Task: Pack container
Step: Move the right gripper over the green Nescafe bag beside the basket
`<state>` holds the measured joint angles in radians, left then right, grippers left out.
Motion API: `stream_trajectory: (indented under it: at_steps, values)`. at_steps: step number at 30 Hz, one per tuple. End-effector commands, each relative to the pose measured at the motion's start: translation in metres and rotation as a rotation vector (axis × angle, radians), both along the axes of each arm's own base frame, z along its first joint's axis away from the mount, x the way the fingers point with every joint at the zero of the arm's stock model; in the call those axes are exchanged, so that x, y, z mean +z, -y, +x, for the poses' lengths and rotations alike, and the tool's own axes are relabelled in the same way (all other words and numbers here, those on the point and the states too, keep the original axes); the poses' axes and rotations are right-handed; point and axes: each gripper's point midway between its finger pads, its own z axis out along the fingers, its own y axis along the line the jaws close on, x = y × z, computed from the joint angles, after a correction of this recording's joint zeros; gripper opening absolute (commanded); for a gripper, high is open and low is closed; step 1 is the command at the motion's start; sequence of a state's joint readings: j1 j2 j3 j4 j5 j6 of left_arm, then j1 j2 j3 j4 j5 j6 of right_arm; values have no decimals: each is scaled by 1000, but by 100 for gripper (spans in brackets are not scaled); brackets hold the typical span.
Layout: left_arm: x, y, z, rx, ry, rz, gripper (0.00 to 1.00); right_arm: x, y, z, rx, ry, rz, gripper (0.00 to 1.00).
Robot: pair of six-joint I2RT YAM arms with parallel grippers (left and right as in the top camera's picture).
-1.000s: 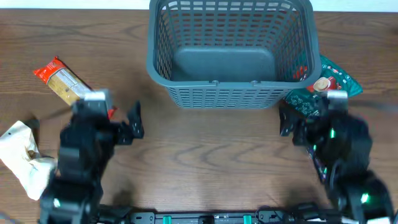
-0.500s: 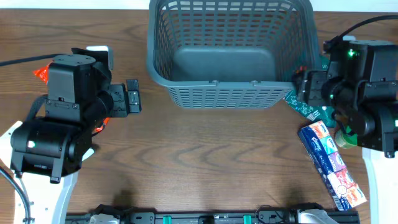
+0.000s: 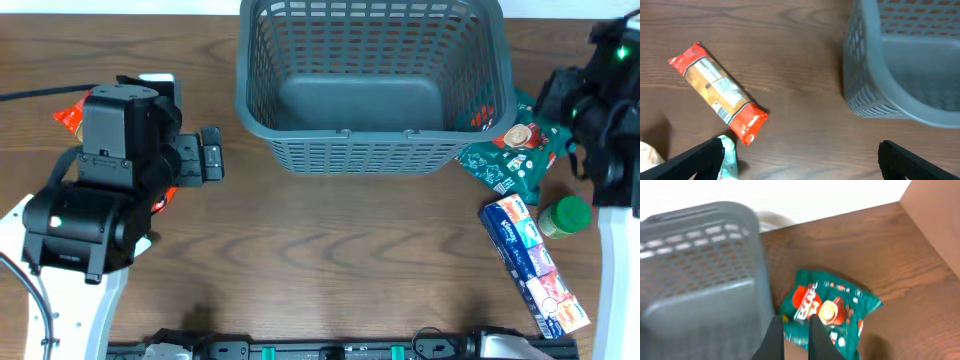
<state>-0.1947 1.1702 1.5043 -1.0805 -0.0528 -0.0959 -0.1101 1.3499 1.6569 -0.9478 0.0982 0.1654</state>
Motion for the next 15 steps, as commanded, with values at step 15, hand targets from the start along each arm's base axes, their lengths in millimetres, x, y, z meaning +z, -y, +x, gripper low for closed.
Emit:
stream_trajectory:
  at_steps: [15]
  values:
    - [-3, -7, -4, 13, -28, 51, 99, -105, 26, 91, 24, -224, 89, 1]
